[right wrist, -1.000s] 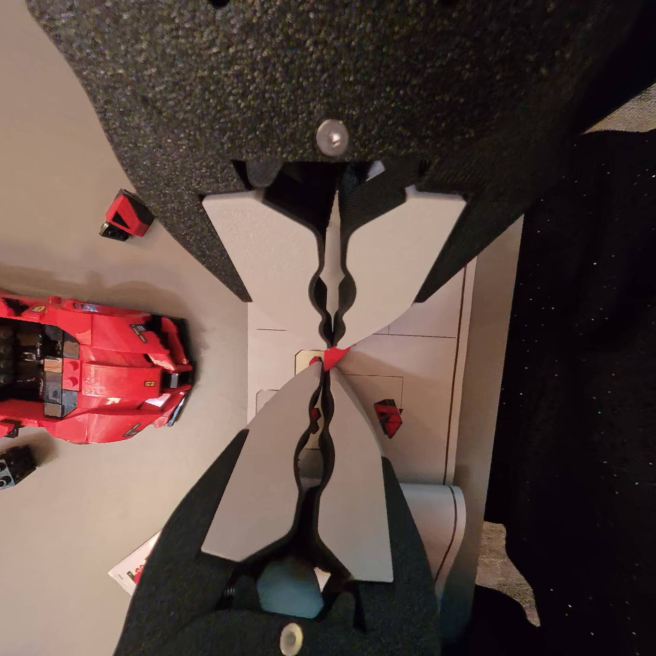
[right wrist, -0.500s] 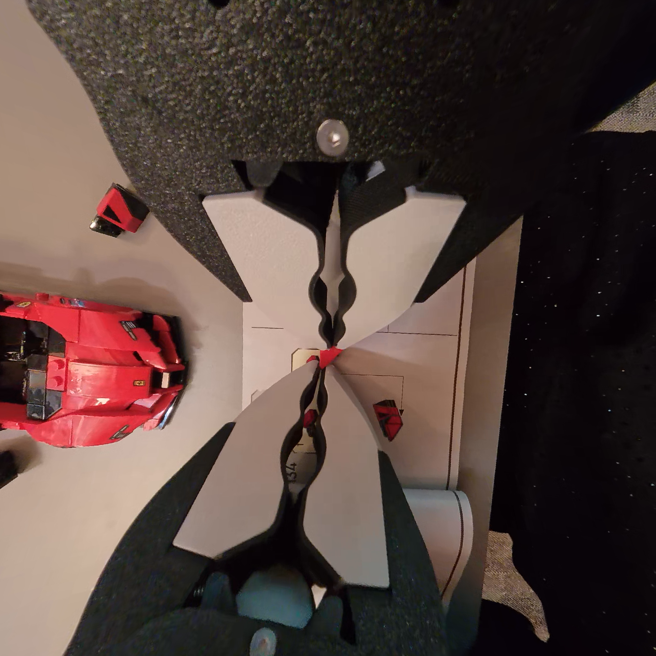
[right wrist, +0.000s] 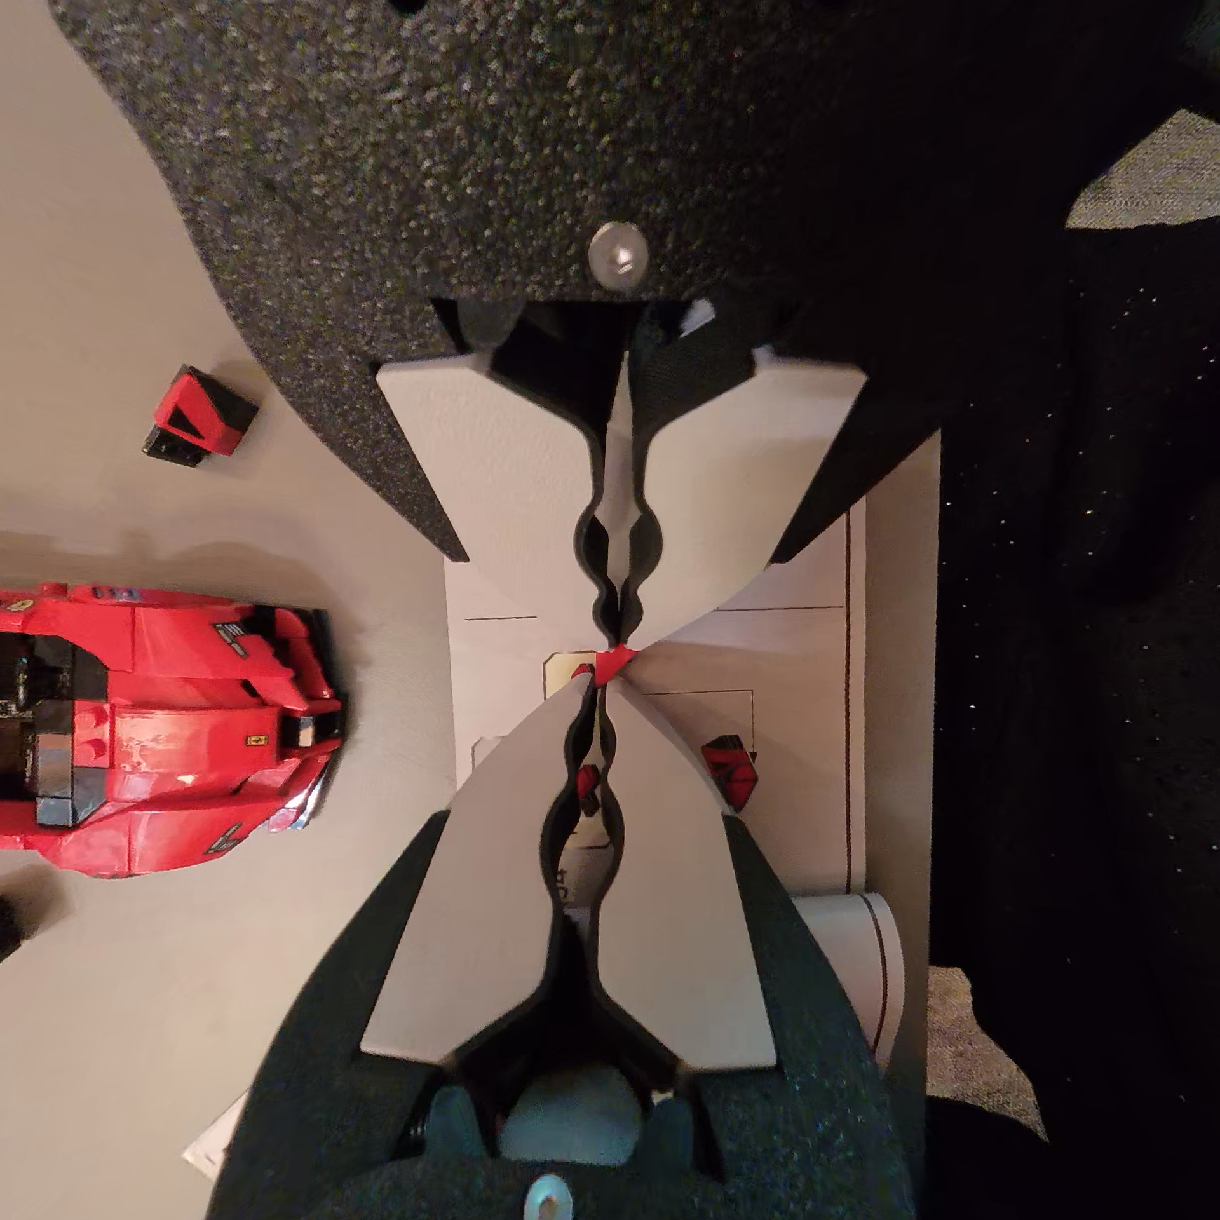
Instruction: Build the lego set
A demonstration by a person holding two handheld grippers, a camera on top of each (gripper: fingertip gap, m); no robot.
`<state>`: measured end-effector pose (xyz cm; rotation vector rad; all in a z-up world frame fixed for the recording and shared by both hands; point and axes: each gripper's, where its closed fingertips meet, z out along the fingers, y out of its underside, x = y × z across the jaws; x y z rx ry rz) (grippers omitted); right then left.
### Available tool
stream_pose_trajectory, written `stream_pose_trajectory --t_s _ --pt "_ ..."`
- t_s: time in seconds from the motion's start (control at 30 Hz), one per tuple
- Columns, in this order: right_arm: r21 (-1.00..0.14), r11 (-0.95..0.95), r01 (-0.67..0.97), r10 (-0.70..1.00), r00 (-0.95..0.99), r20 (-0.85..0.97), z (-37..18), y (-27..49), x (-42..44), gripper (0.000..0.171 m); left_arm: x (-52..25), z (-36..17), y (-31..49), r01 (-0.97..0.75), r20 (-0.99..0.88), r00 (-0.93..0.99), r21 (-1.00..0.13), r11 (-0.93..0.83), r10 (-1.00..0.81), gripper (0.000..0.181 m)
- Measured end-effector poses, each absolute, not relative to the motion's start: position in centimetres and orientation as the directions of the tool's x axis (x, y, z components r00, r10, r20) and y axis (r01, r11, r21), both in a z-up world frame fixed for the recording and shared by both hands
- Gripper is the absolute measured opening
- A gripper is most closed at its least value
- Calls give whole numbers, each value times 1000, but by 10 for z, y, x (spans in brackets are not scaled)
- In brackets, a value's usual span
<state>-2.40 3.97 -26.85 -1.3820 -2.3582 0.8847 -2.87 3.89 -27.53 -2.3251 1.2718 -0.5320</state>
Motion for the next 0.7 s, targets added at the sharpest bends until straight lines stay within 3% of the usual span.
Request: stream_pose_trajectory --t_s 0.4,0.53,0.7 --pt "-580 412 703 852 -522 -26 -268 41 -24 0 -29 -275 36 -636 172 503 -590 -497 -847 2" --pt "-629 377 679 856 -515 -42 -260 39 -30 0 -29 -275 37 -642 165 503 -586 -494 -849 1" --pt "-614 386 688 851 -523 -51 -267 37 -29 0 -30 -275 37 -643 164 503 -585 -494 -848 1"
